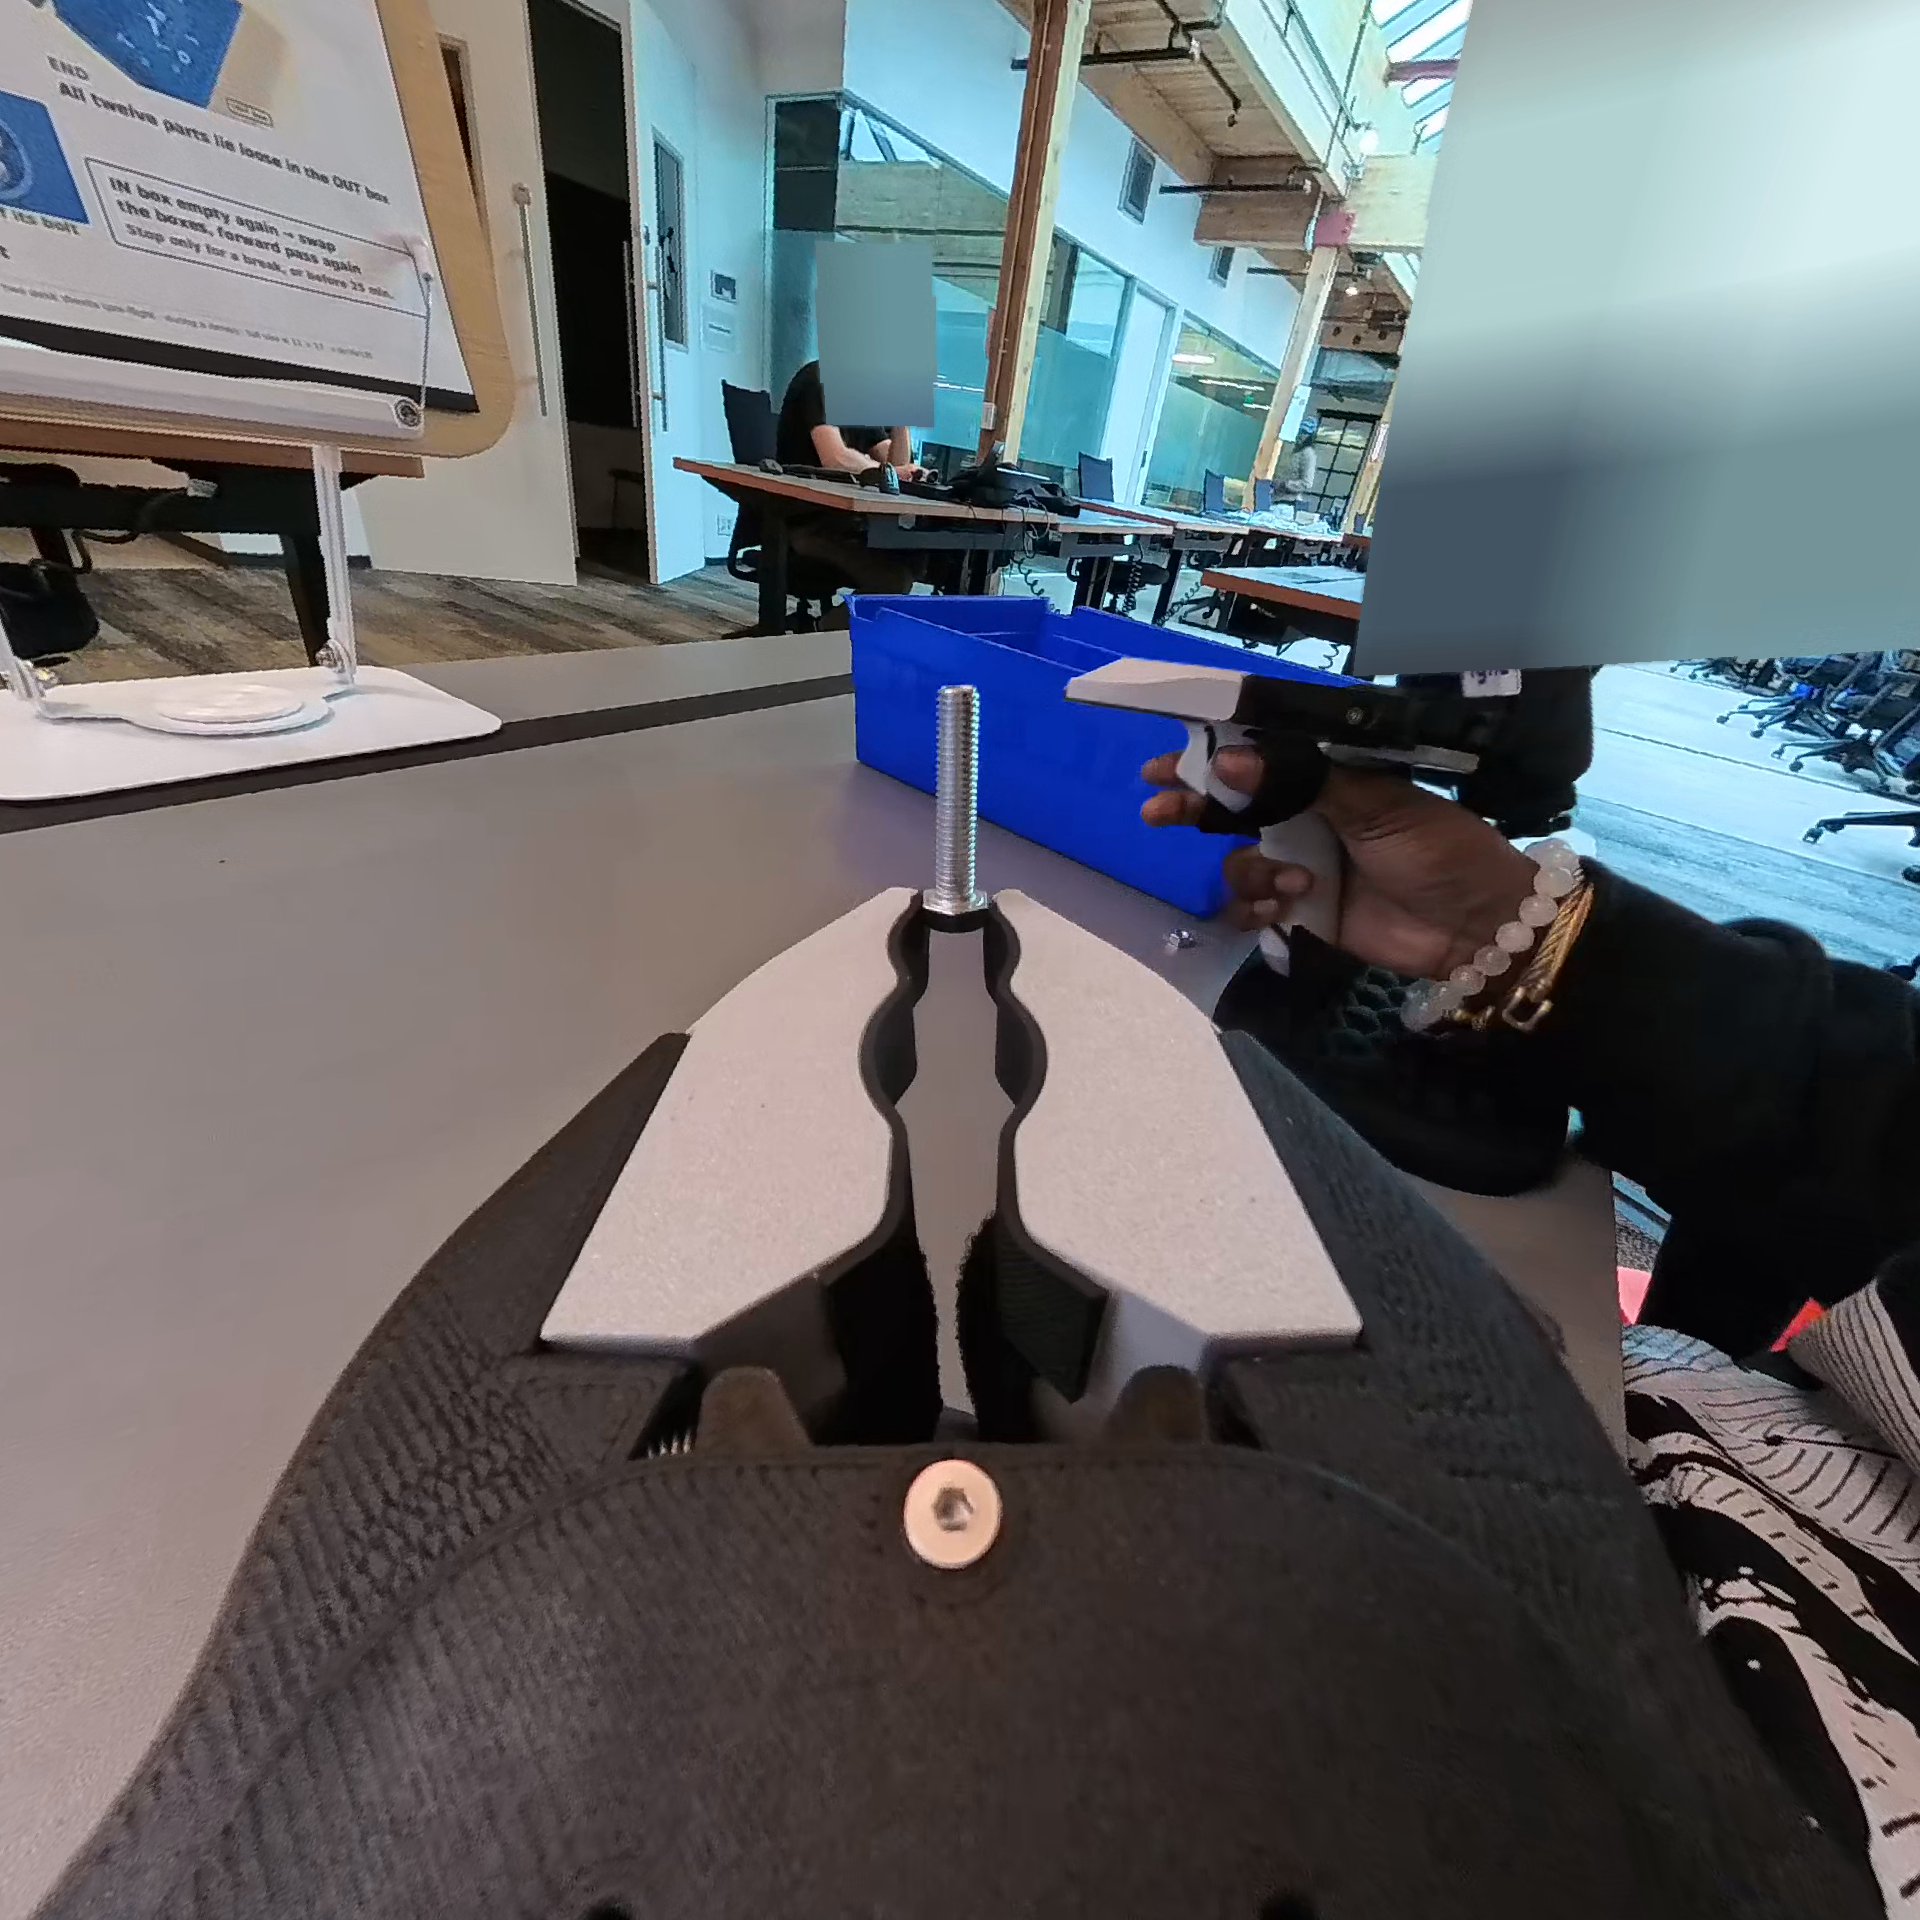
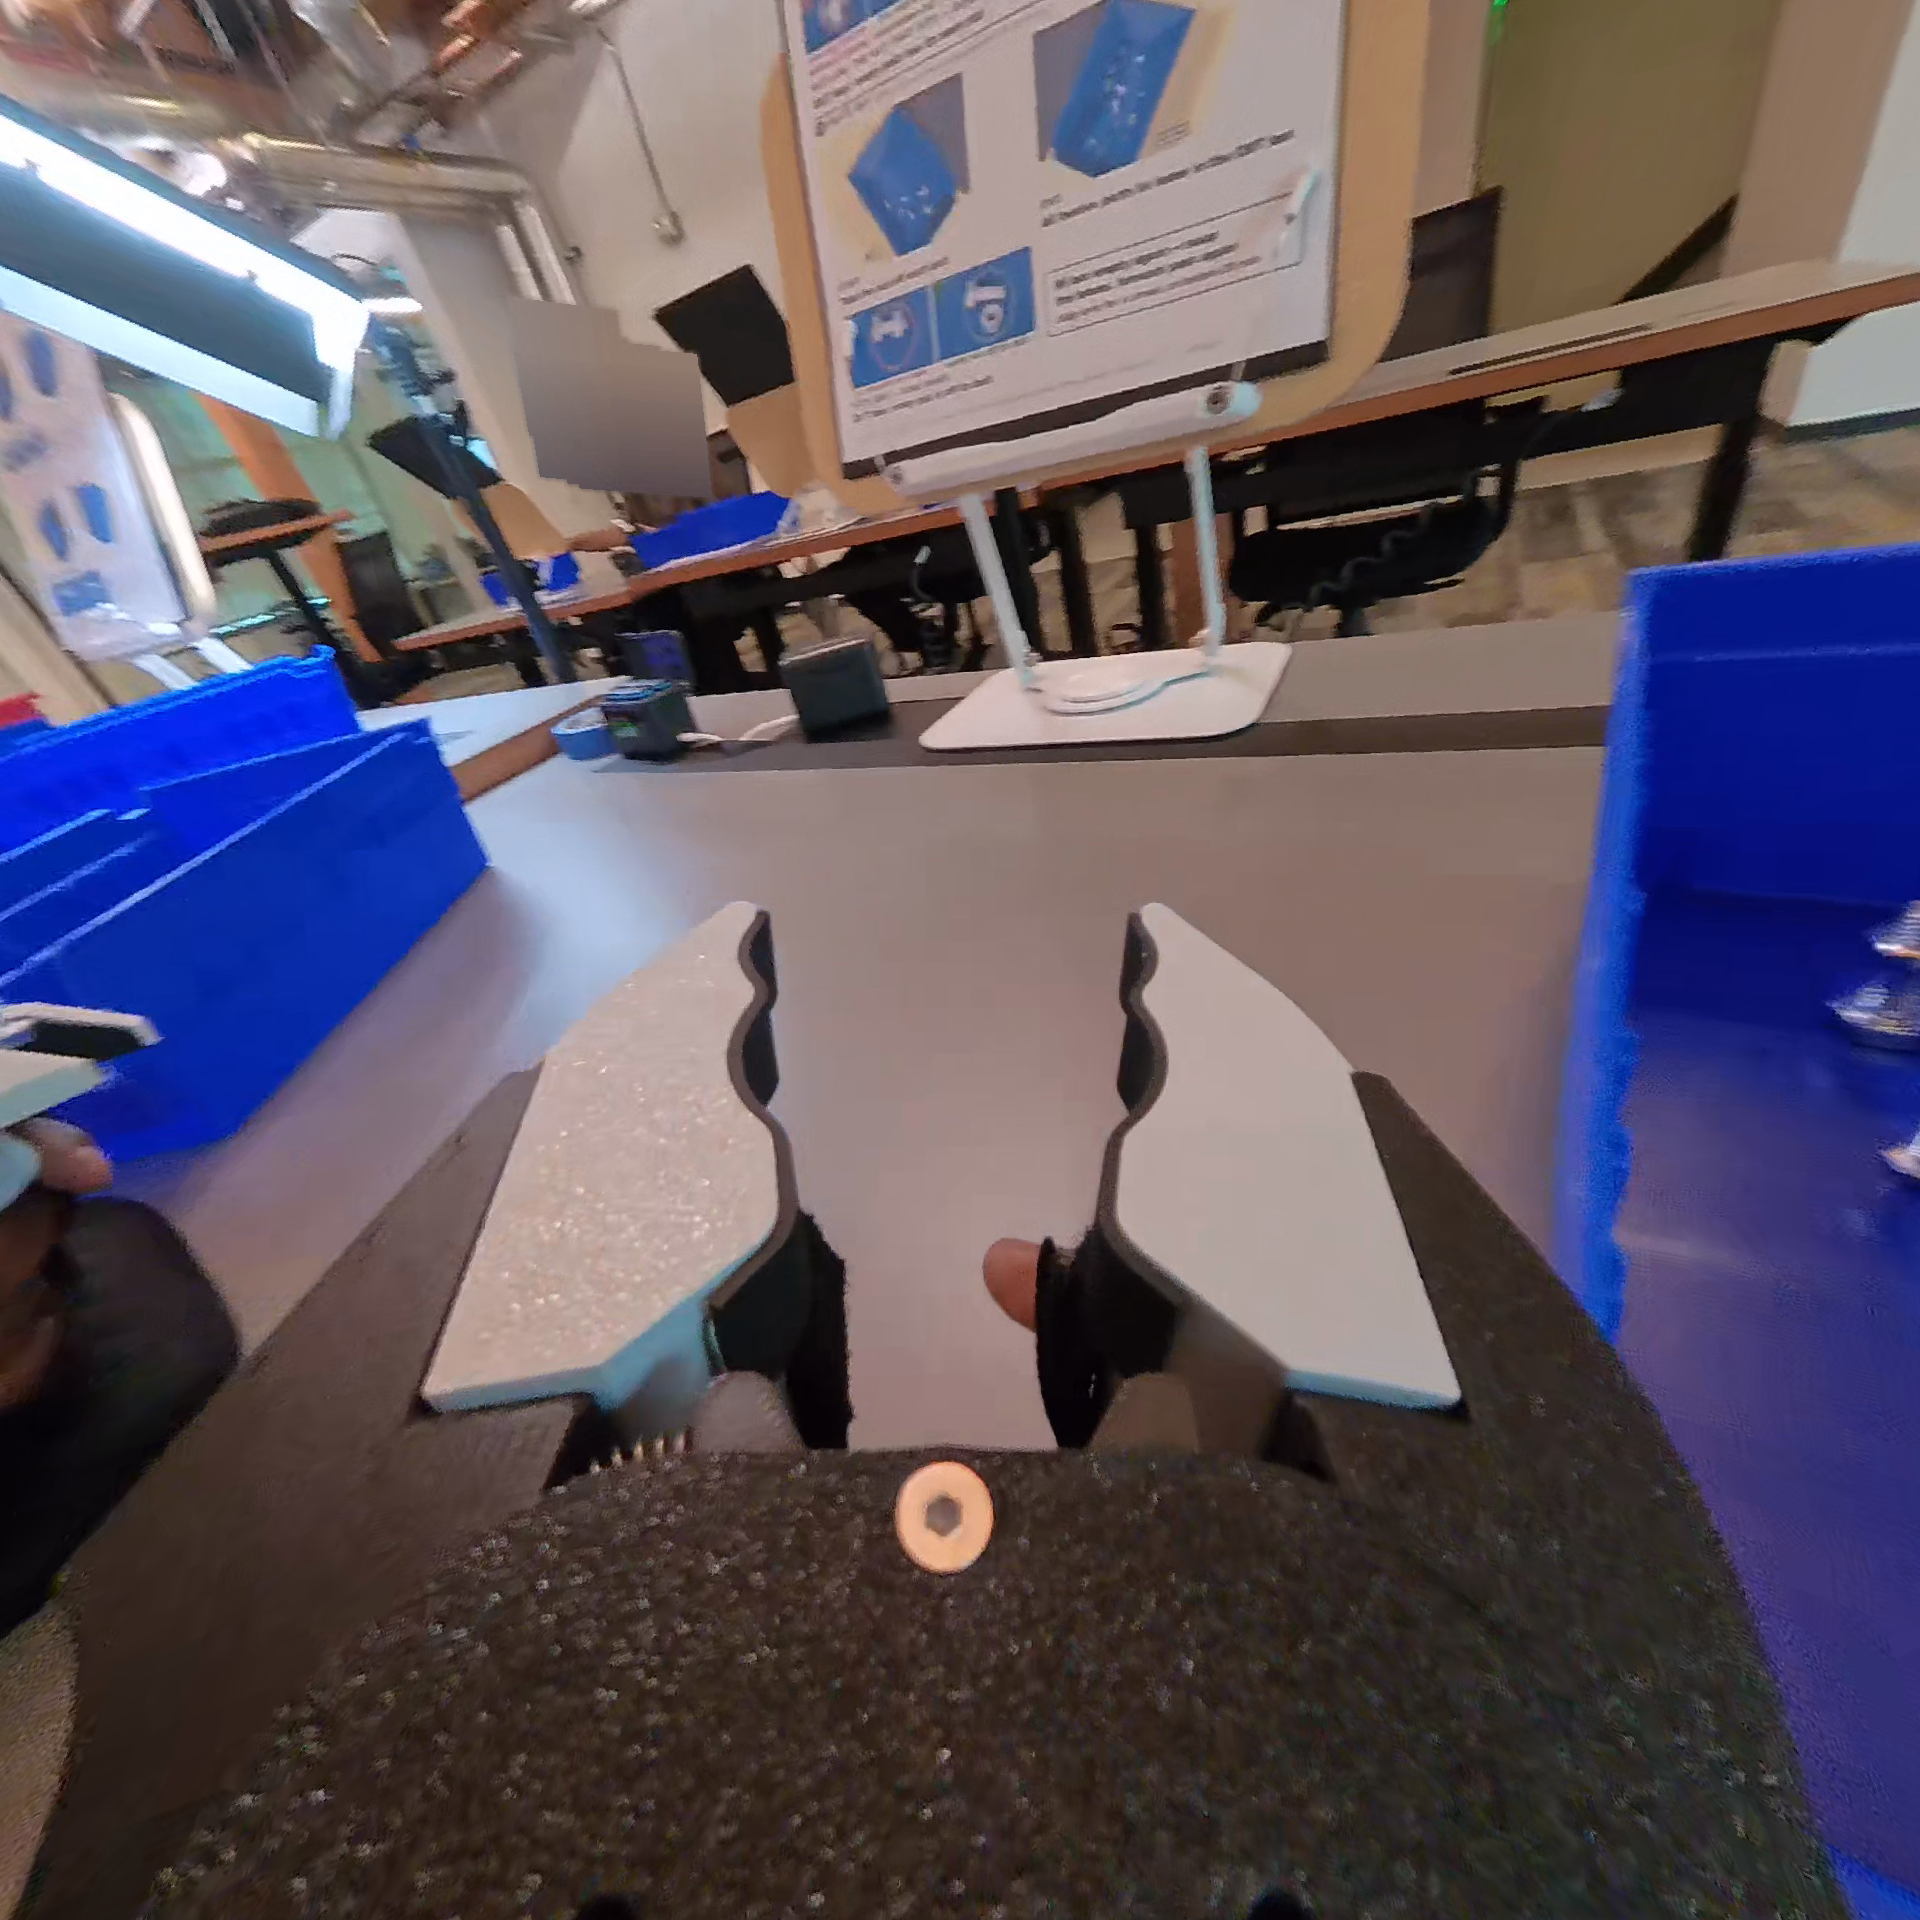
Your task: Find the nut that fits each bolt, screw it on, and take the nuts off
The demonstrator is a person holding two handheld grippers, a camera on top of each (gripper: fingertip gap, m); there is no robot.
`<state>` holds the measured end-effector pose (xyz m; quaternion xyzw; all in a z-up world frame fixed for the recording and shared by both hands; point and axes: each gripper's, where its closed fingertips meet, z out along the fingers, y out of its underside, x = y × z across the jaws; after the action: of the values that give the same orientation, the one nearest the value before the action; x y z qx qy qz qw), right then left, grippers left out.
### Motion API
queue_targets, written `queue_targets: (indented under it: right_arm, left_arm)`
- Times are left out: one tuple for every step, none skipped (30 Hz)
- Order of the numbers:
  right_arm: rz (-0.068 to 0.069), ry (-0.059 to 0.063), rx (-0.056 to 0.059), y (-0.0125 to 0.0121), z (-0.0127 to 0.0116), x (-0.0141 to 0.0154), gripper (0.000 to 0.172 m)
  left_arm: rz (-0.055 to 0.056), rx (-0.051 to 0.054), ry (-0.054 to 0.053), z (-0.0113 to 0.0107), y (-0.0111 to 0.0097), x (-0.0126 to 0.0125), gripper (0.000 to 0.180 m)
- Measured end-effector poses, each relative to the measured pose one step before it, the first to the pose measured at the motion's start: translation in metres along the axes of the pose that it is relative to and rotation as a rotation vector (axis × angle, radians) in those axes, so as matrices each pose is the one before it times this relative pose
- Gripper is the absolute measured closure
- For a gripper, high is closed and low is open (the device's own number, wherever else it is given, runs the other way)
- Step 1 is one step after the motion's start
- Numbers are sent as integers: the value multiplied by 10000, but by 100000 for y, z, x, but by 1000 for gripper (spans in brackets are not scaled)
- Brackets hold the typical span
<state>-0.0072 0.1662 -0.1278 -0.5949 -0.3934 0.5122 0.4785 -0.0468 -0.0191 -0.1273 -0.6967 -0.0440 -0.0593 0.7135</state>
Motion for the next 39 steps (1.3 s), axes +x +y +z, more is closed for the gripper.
queue_targets:
  right_arm:
    - [-94,333,-40,-126,-276,864,103]
    - [-46,210,-79,-48,-290,768,103]
    - [43,-67,-71,-37,-260,363,108]
    - [46,92,-76,-10,-278,519,106]
    - [-121,247,-104,27,-283,691,105]
    - [-209,287,-151,103,-270,741,104]
    - [-207,212,-180,158,-242,681,103]
    - [-189,135,-173,157,-222,633,103]
    - [-177,139,-187,175,-217,671,103]
    - [-165,137,-236,229,-213,743,102]
    - [-174,85,-275,299,-209,730,101]
    - [-168,76,-325,362,-213,746,100]
    - [-194,55,-418,472,-213,726,98]
    - [-251,-92,-526,581,-190,478,96]
    - [-320,-382,-680,721,-208,18,95]
    - [-306,-653,-866,889,-230,-467,100]
    - [-240,-753,-1037,1024,-225,-750,105]
    - [-197,-720,-1146,1097,-184,-861,110]
    - [-167,-594,-1108,1021,-94,-824,116]
    - [-125,-284,-915,767,50,-553,119]
    - [-196,-47,-697,494,165,-336,123]
    - [-253,57,-466,207,238,-250,126]
    - [-241,3,-350,97,293,-314,130]
    - [-164,-36,-292,83,346,-325,132]
    - [-102,14,-245,96,361,-195,136]
    - [-87,74,-217,141,378,-73,140]
    - [-76,85,-158,126,344,-11,142]
    - [-72,53,-107,90,303,3,143]
    - [-118,33,-78,73,235,0,144]
    - [-148,41,-65,61,184,46,144]
    - [-169,7,-49,30,122,43,145]
    - [-202,-25,-31,-7,85,24,147]
    - [-210,3,-6,-56,43,66,148]
    - [-160,14,-47,-14,41,100,151]
    - [-146,-67,-67,-14,48,-18,152]
    - [-120,-83,-40,-56,69,-84,153]
    - [-75,-47,-55,-36,69,-36,154]
    - [-64,-40,-80,6,78,-34,155]
    - [-66,-19,-47,-20,84,0,155]
  left_arm:
    - [19,-17,4,18,18,22,170]
    - [23,-16,5,19,26,19,170]
    - [25,-16,2,20,17,25,170]
    - [25,-16,5,10,26,27,170]
    - [18,-16,7,19,25,26,170]
    - [9,-16,1,19,22,3,170]
    - [13,-18,6,18,16,19,170]
    - [17,-19,9,7,28,29,170]
    - [16,-14,11,21,23,32,170]
    - [12,-13,8,12,19,21,170]
    - [7,-10,9,3,14,16,170]
    - [6,-8,9,5,11,17,170]
    - [9,-14,13,10,19,19,170]
    - [17,-27,24,31,38,38,170]
    - [21,-44,38,30,62,72,170]
    - [23,-57,38,51,68,71,170]
    - [36,-70,46,61,96,79,170]
    - [47,-76,36,69,96,88,170]
    - [56,-60,4,62,77,60,170]
    - [69,-36,-6,30,47,50,170]
    - [69,-28,0,26,37,69,170]
    - [49,-24,-2,27,36,40,170]
    - [22,-21,-1,17,30,21,170]
    - [-2,-21,6,15,26,8,170]
    - [-20,-20,11,15,32,-3,170]
    - [-29,-22,19,21,23,-6,170]
    - [-28,-18,18,15,29,1,170]
    - [-20,-27,30,28,28,10,170]
    - [-15,-36,34,32,40,21,170]
    - [-6,-32,28,26,38,28,170]
    - [0,-28,23,30,33,26,170]
    - [1,-18,14,17,22,15,170]
    - [-1,-10,7,14,23,18,170]
    - [-9,-5,3,5,4,-11,170]
    - [-16,0,2,-1,-2,-6,170]
    - [-19,-2,1,-3,-1,-15,170]
    - [-17,-4,4,6,12,-4,170]
    - [-12,-4,5,-5,3,-5,170]
    - [-4,-7,3,5,8,7,170]
